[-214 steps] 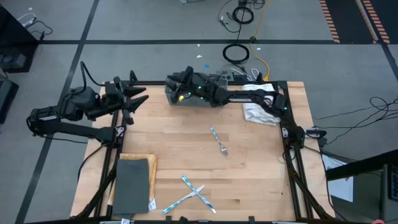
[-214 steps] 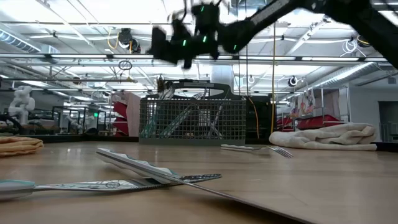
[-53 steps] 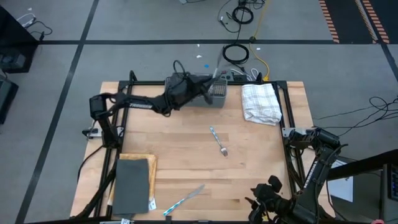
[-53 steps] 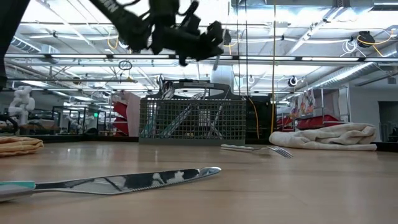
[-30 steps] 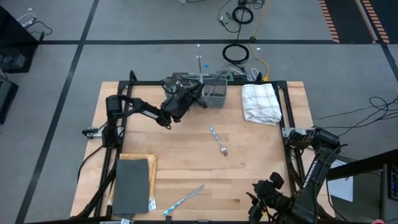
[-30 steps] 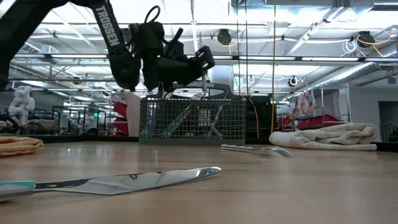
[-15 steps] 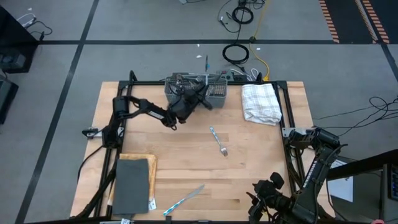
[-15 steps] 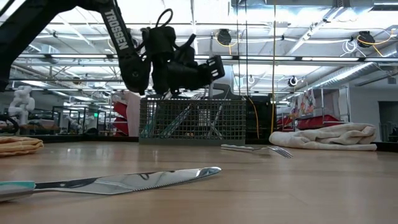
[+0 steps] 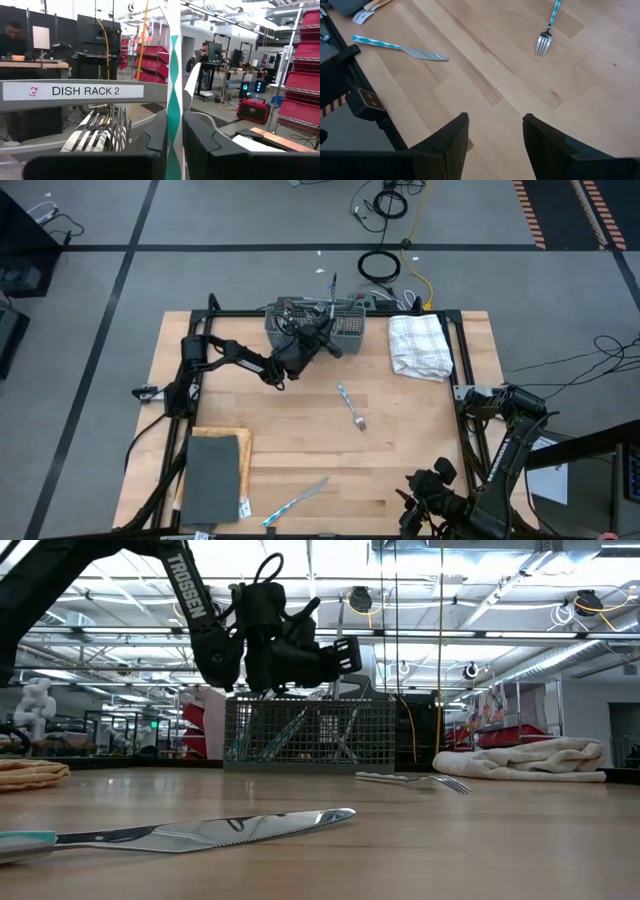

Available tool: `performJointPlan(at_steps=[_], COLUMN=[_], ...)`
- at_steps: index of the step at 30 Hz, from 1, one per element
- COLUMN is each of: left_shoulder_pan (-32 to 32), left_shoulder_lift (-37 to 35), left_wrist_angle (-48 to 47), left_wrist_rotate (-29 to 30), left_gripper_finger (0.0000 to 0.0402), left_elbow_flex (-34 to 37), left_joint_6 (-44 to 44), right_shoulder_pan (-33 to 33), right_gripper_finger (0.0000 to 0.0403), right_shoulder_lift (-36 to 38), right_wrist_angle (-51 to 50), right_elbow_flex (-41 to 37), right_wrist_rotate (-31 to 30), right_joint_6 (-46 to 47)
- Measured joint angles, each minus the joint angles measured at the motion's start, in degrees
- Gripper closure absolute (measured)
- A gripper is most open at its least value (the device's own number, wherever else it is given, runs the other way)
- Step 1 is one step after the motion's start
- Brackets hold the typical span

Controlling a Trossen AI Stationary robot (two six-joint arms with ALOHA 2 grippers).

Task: Sort silverware
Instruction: Put the blue knife into the silverware basket

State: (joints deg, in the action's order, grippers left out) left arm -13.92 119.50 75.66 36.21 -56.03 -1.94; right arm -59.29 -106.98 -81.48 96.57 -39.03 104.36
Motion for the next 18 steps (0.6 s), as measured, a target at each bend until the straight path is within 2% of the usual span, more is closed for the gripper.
performJointPlan(at_steps=[6,18], left_shoulder_pan=[-0.28,-0.59], left_shoulder_lift=[0.11,0.15], left_wrist_angle=[-1.58,-1.53], left_wrist_rotate=[0.14,0.07], left_gripper_finger=[0.0324,0.0319], left_elbow_flex=[0.11,0.15], left_joint_6=[-0.08,-1.78], right_shoulder_pan=[0.0,0.0], right_gripper_finger=[0.0227,0.0227], right_shoulder_lift=[0.0,0.0], right_wrist_angle=[0.09,0.21], right_elbow_flex=[0.0,0.0], right_wrist_rotate=[0.0,0.02], right_joint_6=[0.0,-0.04])
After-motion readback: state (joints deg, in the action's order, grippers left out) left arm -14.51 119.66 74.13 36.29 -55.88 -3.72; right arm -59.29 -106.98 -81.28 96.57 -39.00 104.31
